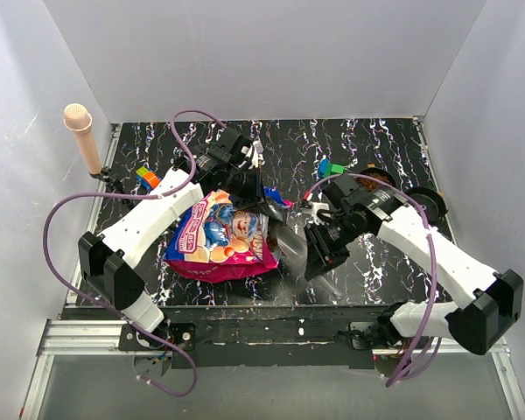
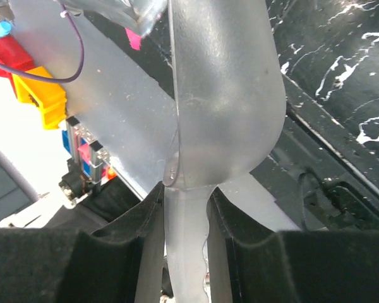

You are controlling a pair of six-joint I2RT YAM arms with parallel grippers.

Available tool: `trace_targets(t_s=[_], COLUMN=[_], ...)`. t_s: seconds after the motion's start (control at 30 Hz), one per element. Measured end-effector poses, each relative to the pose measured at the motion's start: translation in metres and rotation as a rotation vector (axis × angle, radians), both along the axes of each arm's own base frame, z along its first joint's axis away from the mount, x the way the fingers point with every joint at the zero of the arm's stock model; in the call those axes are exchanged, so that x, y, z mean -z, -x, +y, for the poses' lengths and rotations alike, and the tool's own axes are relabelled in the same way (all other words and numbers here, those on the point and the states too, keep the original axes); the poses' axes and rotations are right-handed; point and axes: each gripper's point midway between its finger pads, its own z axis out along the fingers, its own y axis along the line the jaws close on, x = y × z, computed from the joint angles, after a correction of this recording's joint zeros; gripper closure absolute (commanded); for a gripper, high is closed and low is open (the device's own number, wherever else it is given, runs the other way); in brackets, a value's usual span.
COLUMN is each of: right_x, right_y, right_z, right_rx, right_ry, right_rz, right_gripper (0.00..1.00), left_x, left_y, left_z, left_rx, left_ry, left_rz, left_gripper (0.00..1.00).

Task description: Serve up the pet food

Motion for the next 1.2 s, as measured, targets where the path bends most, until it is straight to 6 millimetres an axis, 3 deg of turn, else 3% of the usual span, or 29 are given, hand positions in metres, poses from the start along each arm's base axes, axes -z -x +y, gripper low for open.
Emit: trace_targets(t_s=[0.2,0.33,0.43,0.57,0.7,1.0,1.2], right_x=[0.006,0.012,0.023,0.051,0.073,0.088,0.096], right_y=[-0.004,-0.034,-0.049,-0.073,-0.077,-0.074,-0.074], right_z=[0.028,0.055,0.06,0.065,0.065,0.067,0.068], right_rx=[-0.012,0.009,0.047,0.084,0.105,0.169,0.229], right_ry=[0.019,0.032,0.046,0.075,0.074,-0.021,-0.094], right_rz=[0.118,0.163,0.185,0.151,0.116,0.062,0.013], right_gripper=[0.99,0.99,0.99,0.96,0.87,0.66,0.61], left_x=[0.006,0.009,0.013,0.015,0.014,0.015,0.015], left_y=[0.007,0.011,0.014,0.015,0.015,0.018,0.02], left_z=[-0.008,-0.01,-0.011,-0.014,-0.015,-0.015,-0.015], left_rx=[0.054,0.067,0.061,0.057,0.053,0.058,0.062], left_ry=[0.04,0.056,0.069,0.085,0.088,0.083,0.081], left_rz=[0.046,0.067,0.087,0.101,0.106,0.114,0.119], left_gripper=[1.0,1.0,1.0,1.0,1.0,1.0,1.0])
